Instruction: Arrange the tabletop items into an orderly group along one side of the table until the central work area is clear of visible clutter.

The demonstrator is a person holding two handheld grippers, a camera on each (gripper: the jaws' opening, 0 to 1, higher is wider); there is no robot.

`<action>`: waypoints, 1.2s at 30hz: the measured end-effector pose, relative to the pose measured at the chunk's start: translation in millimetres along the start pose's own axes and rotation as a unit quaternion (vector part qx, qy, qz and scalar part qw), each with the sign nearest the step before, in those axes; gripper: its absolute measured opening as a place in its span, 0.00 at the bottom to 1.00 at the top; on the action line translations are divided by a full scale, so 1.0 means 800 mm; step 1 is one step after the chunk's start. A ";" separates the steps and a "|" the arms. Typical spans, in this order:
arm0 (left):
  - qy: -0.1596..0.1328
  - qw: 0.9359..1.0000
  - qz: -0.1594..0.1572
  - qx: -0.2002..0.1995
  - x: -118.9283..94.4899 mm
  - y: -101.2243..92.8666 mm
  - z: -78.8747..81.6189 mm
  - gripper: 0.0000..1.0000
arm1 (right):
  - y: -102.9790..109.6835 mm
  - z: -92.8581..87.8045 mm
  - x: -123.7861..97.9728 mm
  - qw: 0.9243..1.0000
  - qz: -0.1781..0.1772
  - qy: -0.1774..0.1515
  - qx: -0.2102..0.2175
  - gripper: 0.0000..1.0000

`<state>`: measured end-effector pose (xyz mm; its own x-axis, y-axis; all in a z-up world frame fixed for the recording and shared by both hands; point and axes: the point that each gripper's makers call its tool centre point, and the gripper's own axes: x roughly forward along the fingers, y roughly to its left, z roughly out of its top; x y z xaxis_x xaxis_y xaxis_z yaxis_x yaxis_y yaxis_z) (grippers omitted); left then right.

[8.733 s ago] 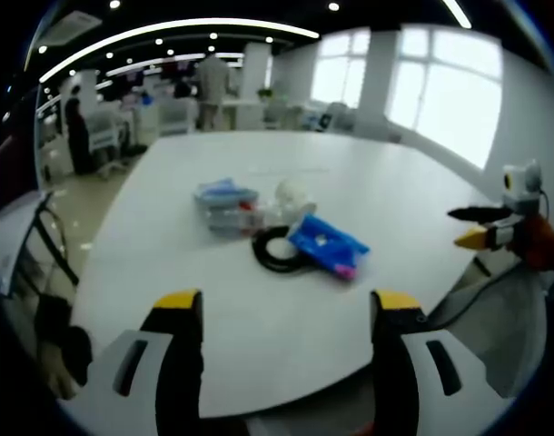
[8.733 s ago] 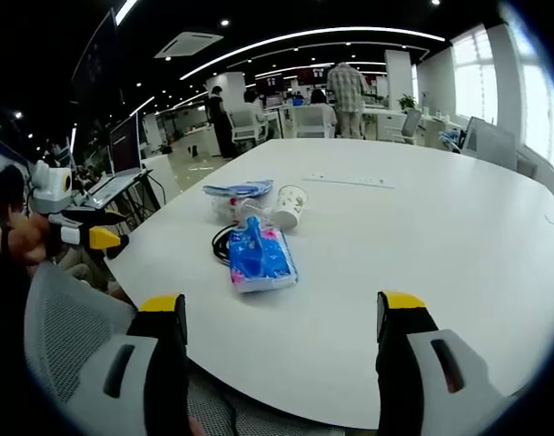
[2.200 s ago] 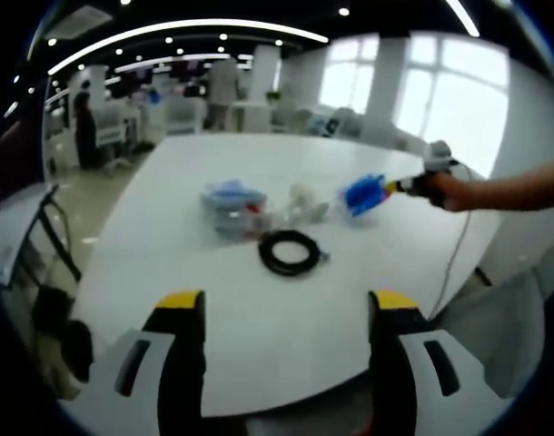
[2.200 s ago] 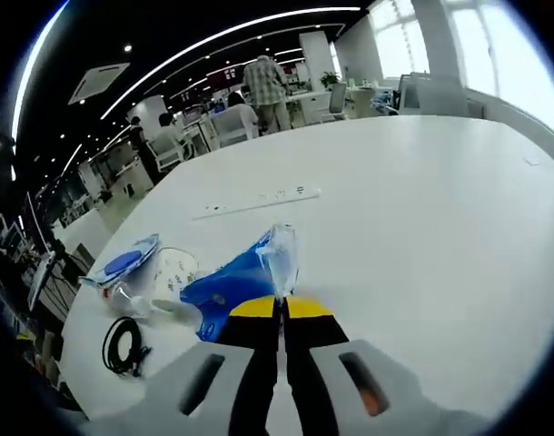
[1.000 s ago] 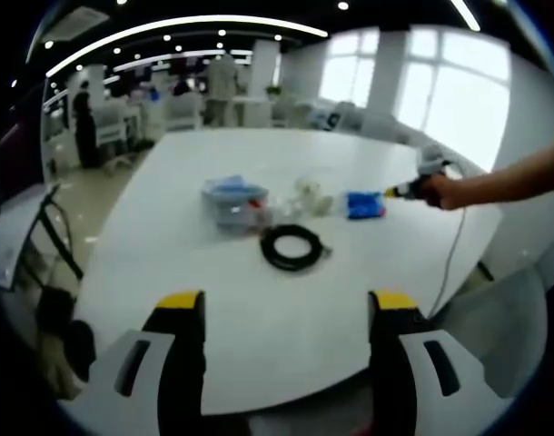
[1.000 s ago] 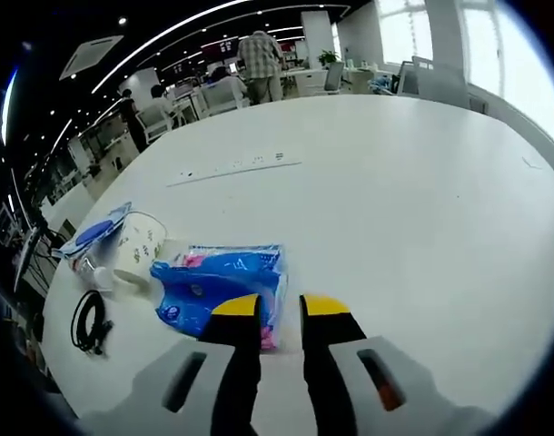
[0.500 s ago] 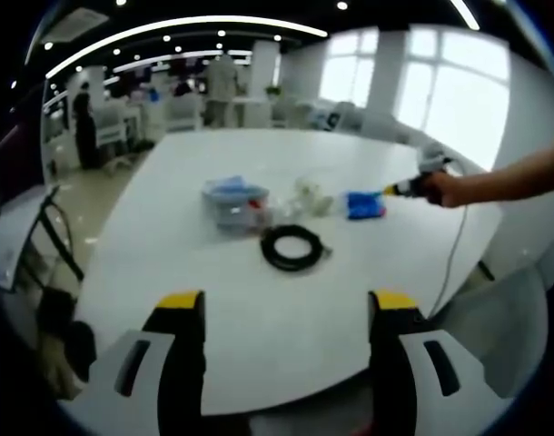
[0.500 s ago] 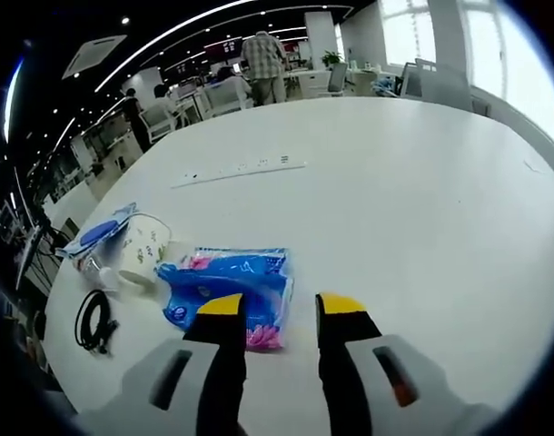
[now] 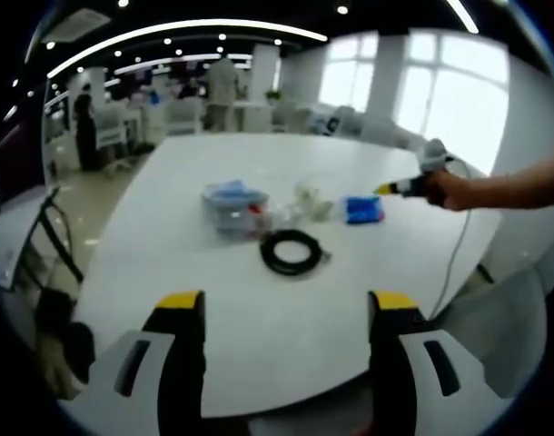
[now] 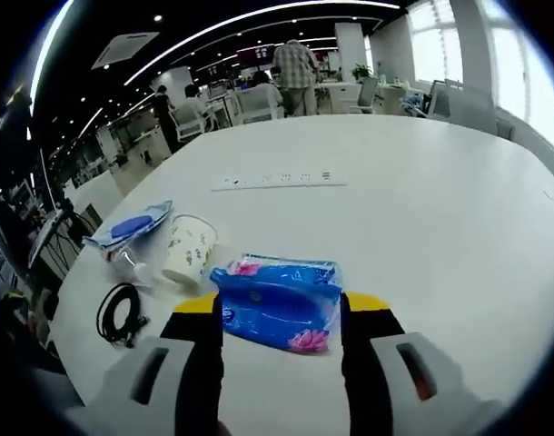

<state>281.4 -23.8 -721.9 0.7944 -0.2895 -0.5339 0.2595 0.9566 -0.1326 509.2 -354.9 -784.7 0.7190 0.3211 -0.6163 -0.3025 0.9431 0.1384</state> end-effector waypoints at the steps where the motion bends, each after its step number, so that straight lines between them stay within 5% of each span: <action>1: -0.001 1.000 0.000 -0.001 0.000 0.000 0.000 0.70 | 0.005 0.000 0.001 1.000 0.003 0.001 -0.002 0.52; 8: -0.004 1.000 -0.001 0.002 -0.001 0.000 0.001 0.70 | 0.046 0.001 0.005 1.000 0.027 0.002 -0.015 0.52; 21: -0.002 1.000 -0.007 0.007 -0.001 -0.002 0.000 0.70 | 0.160 -0.022 0.028 0.992 0.103 0.024 -0.066 0.51; 36: -0.004 1.000 -0.008 0.010 -0.001 -0.003 0.000 0.70 | 0.228 -0.044 0.086 0.982 0.149 0.058 -0.097 0.50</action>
<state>280.1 -25.4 -720.8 0.7946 -0.3053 -0.5248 0.2836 0.9509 -0.1238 481.2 -164.3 -829.1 0.5073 0.5574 -0.6572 -0.6106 0.7707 0.1823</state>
